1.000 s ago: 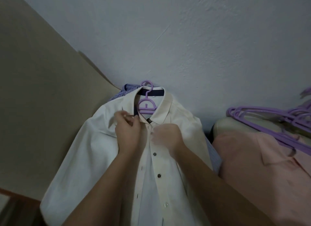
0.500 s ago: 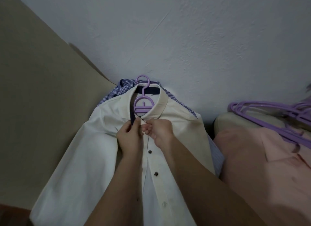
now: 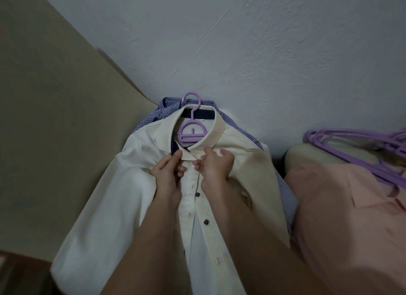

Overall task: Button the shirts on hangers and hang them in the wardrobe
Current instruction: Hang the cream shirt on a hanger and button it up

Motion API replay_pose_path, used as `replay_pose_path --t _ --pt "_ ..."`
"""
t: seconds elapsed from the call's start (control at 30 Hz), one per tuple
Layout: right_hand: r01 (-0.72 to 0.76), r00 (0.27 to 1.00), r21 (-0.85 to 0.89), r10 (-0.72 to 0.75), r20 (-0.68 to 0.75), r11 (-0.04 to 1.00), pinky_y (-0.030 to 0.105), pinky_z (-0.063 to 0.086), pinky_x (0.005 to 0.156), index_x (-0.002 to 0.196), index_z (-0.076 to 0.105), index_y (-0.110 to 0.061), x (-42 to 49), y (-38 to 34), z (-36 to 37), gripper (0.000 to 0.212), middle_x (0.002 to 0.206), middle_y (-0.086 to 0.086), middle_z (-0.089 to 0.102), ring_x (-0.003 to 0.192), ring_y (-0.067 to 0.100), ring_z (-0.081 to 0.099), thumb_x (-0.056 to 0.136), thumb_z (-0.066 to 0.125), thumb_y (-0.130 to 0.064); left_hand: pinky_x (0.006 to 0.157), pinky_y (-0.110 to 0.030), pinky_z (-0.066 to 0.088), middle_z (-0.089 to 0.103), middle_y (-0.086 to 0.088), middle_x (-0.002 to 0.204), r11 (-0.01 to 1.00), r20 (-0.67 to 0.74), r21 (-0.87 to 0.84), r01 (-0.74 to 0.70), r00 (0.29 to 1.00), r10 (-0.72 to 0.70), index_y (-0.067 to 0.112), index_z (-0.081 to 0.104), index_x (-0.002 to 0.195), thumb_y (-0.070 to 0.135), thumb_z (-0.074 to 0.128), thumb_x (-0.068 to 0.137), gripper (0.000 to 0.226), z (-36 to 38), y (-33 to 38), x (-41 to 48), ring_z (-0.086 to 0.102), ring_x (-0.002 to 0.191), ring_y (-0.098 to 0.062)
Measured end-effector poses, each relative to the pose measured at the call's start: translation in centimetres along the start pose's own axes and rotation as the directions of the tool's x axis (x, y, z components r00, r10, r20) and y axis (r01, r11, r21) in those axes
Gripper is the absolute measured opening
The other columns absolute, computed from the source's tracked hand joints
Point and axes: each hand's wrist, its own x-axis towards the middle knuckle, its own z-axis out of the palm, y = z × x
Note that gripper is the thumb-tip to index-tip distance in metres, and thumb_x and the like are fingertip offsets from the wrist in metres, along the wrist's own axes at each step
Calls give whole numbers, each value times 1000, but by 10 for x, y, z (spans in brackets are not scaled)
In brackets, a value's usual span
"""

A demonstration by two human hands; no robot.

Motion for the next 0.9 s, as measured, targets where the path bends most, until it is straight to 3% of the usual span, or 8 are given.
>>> replay_pose_path --t 0.13,0.27,0.37,0.5,0.57,0.63,0.73,0.9 --pt "-21 992 -175 43 117 984 19 21 37 76 47 -8 0 -8 -4 14 61 8 38 42 16 32 85 53 1 49 -20 38 51 -3 54 1000 4 -1 15 1000 -15 10 65 73 10 74 89 18 -1 0 0 44 49 -13" --pt "94 983 -264 -48 176 960 27 18 45 67 41 -9 2 -14 -2 20 65 5 30 54 16 21 76 41 9 46 -19 39 54 -2 57 996 -31 -59 73 997 -74 11 62 79 13 66 94 15 0 2 0 48 48 -12" --pt "215 950 -328 -120 287 920 27 32 46 68 57 -14 5 -10 -2 31 63 4 44 57 17 36 82 45 12 45 -18 40 52 -4 66 993 -37 -86 81 996 -85 10 60 85 11 63 93 9 -2 -1 3 51 49 -11" --pt "316 935 -422 -203 292 850 26 46 45 84 67 -8 9 -4 -1 2 65 2 60 53 16 57 86 68 -8 44 -19 38 55 -6 66 999 9 -39 30 1000 -30 8 68 82 7 70 91 9 -3 -3 4 49 52 -12" --pt "379 923 -551 -264 279 744 34 53 51 76 68 -15 15 5 6 19 63 3 66 55 23 64 77 75 -34 44 -19 38 57 -5 65 999 4 -43 7 1000 -6 8 70 78 3 70 90 13 -3 -4 4 49 52 -11" --pt "425 904 -639 -338 263 641 46 58 60 72 67 -18 32 20 10 38 67 1 69 65 30 67 63 66 -55 44 -19 38 59 -5 65 998 -16 -54 -14 1000 13 9 70 78 1 71 89 13 -1 -5 4 48 51 -11" --pt "425 900 -673 -361 243 605 49 59 63 67 67 -19 42 26 16 33 67 2 70 66 32 68 63 66 -51 43 -19 38 60 -3 63 997 -40 -67 -28 999 25 8 65 80 -2 72 87 14 0 -7 4 47 48 -10" --pt "400 886 -793 -415 206 460 34 55 71 83 75 -18 18 5 22 25 86 4 74 85 29 67 80 71 -43 43 -18 37 61 -2 62 997 -45 -75 -33 999 30 7 65 81 -4 72 87 14 0 -6 3 48 48 -9"
